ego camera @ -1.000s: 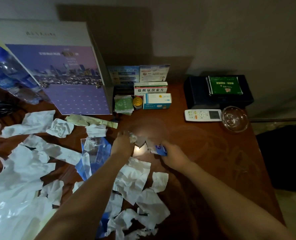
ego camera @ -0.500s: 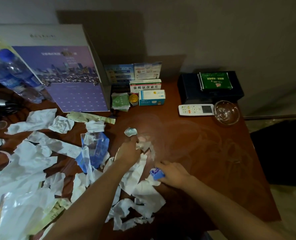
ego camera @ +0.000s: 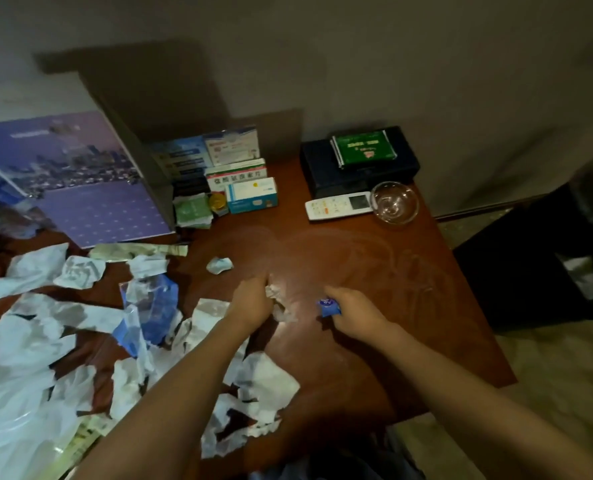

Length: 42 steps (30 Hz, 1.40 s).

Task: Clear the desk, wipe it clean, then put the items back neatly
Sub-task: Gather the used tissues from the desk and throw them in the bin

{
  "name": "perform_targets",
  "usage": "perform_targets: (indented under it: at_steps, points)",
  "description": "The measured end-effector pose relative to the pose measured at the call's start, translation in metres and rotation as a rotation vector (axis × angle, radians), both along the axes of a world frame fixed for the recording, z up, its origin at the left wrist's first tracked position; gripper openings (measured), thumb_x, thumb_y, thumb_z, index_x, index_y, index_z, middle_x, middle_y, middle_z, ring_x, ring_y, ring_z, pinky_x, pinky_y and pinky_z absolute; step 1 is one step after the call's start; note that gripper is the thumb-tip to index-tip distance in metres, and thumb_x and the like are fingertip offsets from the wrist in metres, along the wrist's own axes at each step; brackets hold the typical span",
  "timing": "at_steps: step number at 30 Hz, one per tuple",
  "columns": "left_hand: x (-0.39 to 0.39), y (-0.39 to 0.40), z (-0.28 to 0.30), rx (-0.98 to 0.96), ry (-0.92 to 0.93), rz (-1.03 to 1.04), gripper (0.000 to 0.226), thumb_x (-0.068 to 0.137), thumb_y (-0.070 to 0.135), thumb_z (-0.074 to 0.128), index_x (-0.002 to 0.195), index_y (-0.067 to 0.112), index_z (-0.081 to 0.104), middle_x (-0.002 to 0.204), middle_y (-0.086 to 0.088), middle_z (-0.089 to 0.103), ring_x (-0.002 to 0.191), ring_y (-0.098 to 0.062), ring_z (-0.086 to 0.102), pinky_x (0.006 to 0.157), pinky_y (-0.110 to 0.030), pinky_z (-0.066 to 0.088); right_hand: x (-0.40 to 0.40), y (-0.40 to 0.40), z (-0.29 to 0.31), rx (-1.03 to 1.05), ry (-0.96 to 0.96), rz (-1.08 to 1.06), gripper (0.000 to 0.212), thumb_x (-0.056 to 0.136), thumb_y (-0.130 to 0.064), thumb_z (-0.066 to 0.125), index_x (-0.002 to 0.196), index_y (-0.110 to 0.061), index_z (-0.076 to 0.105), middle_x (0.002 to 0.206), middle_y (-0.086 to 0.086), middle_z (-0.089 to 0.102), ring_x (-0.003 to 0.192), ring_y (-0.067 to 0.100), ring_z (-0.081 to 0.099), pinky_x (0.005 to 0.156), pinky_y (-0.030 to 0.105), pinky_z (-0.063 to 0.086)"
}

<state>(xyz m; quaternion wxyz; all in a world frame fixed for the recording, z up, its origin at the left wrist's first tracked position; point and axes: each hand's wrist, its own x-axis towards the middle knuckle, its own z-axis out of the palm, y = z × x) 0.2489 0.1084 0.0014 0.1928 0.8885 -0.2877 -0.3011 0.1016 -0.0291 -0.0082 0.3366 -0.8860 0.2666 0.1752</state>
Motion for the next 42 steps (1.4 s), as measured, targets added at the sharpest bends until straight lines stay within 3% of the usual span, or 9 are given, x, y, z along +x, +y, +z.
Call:
perform_targets:
  at_steps: [2, 4, 6, 10, 15, 18, 25, 34, 42]
  points:
    - [-0.016, -0.016, 0.010, -0.060, 0.047, -0.016, 0.014, 0.086, 0.005, 0.058, 0.086, 0.016, 0.050, 0.088, -0.008, 0.065, 0.075, -0.019, 0.060, 0.061, -0.021, 0.041, -0.017, -0.017, 0.014, 0.006, -0.024, -0.039, 0.017, 0.082, -0.007, 0.056, 0.078, -0.017, 0.042, 0.087, 0.005, 0.048, 0.081, 0.025, 0.049, 0.068, 0.033, 0.036]
    - [-0.033, -0.037, 0.017, -0.084, 0.035, -0.030, 0.012, 0.085, 0.013, 0.066, 0.086, 0.015, 0.054, 0.089, -0.005, 0.064, 0.077, -0.017, 0.059, 0.064, -0.024, 0.044, -0.041, -0.034, 0.023, -0.004, -0.032, -0.102, 0.010, 0.087, -0.019, 0.058, 0.093, -0.016, 0.051, 0.099, 0.007, 0.050, 0.089, 0.024, 0.051, 0.076, 0.034, 0.040]
    - [-0.056, -0.061, 0.023, -0.080, -0.024, -0.094, 0.014, 0.083, 0.018, 0.067, 0.085, 0.012, 0.055, 0.091, -0.006, 0.060, 0.083, -0.021, 0.058, 0.068, -0.028, 0.045, -0.071, -0.052, 0.034, -0.040, -0.002, -0.186, 0.035, 0.089, -0.039, 0.060, 0.111, -0.012, 0.054, 0.107, 0.004, 0.054, 0.094, 0.021, 0.056, 0.080, 0.032, 0.045]
    - [-0.122, -0.116, 0.038, -0.126, -0.089, -0.287, 0.016, 0.087, 0.021, 0.064, 0.085, 0.009, 0.053, 0.095, -0.013, 0.057, 0.090, -0.029, 0.056, 0.065, -0.027, 0.032, -0.147, -0.085, 0.053, -0.138, 0.000, -0.282, 0.050, 0.083, -0.068, 0.050, 0.086, -0.017, 0.050, 0.087, -0.001, 0.051, 0.075, 0.015, 0.052, 0.067, 0.031, 0.045]
    - [-0.227, -0.191, 0.062, -0.250, -0.033, -0.462, 0.036, 0.083, 0.046, 0.067, 0.073, 0.014, 0.054, 0.071, 0.001, 0.054, 0.065, -0.015, 0.050, 0.057, -0.028, 0.033, -0.258, -0.127, 0.073, -0.247, 0.108, -0.399, 0.066, 0.079, -0.080, 0.032, 0.100, -0.021, 0.052, 0.101, 0.000, 0.054, 0.091, 0.018, 0.054, 0.077, 0.032, 0.043]
    - [-0.290, -0.233, 0.073, -0.210, -0.053, -0.600, 0.043, 0.091, 0.051, 0.050, 0.069, 0.015, 0.053, 0.070, 0.000, 0.052, 0.069, -0.017, 0.052, 0.058, -0.027, 0.037, -0.323, -0.147, 0.084, -0.276, 0.135, -0.536, 0.077, 0.078, -0.082, 0.030, 0.113, -0.017, 0.051, 0.114, 0.004, 0.054, 0.098, 0.020, 0.055, 0.081, 0.035, 0.045]
    - [-0.403, -0.329, 0.091, -0.207, -0.019, -0.796, 0.028, 0.098, 0.037, 0.045, 0.083, 0.015, 0.055, 0.081, -0.002, 0.055, 0.071, -0.013, 0.054, 0.066, -0.030, 0.046, -0.444, -0.192, 0.096, -0.339, -0.009, -0.958, 0.049, 0.096, -0.053, 0.037, 0.105, -0.007, 0.052, 0.109, 0.014, 0.055, 0.097, 0.030, 0.056, 0.081, 0.038, 0.045]
    - [-0.497, -0.439, 0.088, -0.323, -0.113, -0.943, 0.017, 0.089, 0.023, 0.060, 0.091, 0.014, 0.045, 0.093, 0.000, 0.046, 0.087, -0.018, 0.050, 0.070, -0.028, 0.037, -0.525, -0.271, 0.094, -0.437, -0.186, -1.071, 0.013, 0.097, -0.021, 0.050, 0.095, -0.008, 0.050, 0.102, 0.017, 0.056, 0.084, 0.024, 0.049, 0.067, 0.028, 0.028]
    - [-0.521, -0.598, 0.074, -0.374, -0.033, -0.892, 0.016, 0.087, 0.012, 0.060, 0.097, 0.011, 0.047, 0.107, -0.009, 0.048, 0.097, -0.021, 0.049, 0.078, -0.027, 0.038, -0.554, -0.428, 0.086, -0.359, -0.181, -1.038, 0.025, 0.095, -0.015, 0.050, 0.118, -0.005, 0.048, 0.117, 0.014, 0.058, 0.103, 0.028, 0.058, 0.079, 0.032, 0.045]
